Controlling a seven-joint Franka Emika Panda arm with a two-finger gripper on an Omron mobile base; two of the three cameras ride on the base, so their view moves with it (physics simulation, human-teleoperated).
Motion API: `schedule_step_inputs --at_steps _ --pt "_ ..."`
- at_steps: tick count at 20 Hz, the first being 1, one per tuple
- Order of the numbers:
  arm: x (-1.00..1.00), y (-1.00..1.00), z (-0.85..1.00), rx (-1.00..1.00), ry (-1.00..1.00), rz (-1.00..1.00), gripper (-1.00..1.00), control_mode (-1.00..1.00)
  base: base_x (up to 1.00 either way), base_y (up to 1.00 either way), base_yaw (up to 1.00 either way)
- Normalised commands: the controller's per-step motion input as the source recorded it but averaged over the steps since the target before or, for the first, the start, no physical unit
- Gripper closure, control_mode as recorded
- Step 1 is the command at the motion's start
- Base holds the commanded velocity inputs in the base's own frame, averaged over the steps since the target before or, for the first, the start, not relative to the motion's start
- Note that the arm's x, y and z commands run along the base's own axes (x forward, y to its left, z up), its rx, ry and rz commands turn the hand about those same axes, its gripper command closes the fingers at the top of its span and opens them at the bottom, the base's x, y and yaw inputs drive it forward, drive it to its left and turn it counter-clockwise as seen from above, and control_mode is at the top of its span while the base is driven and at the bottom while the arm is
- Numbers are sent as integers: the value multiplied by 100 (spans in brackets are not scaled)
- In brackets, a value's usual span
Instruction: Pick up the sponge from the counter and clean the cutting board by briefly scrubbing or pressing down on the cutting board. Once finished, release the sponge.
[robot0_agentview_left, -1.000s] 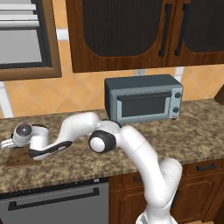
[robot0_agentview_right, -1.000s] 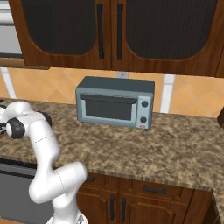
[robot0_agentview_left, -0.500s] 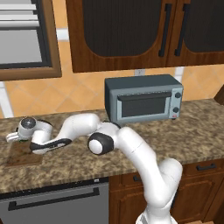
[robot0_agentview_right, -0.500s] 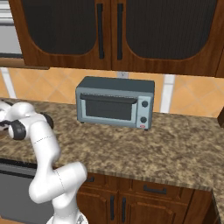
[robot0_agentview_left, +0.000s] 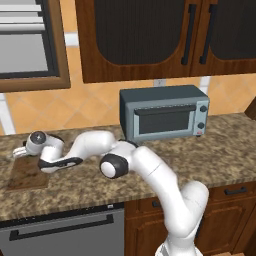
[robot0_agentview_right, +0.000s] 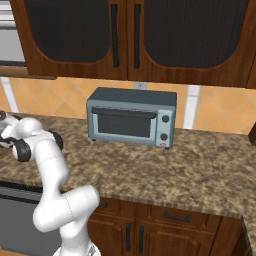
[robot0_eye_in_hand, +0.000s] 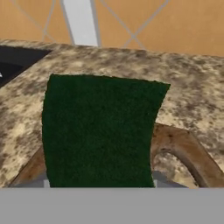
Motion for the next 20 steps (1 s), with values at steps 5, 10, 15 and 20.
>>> schedule_step_inputs --at_steps 5,10,15,20 --pt "-43 0 5 1 0 0 100 -100 0 0 0" --pt "-90 -28 24 7 -1 0 100 -100 0 0 0" --pt "-96 -49 19 5 0 0 100 -100 0 0 0" --pt "-87 -57 15 2 0 0 100 -100 0 0 0"
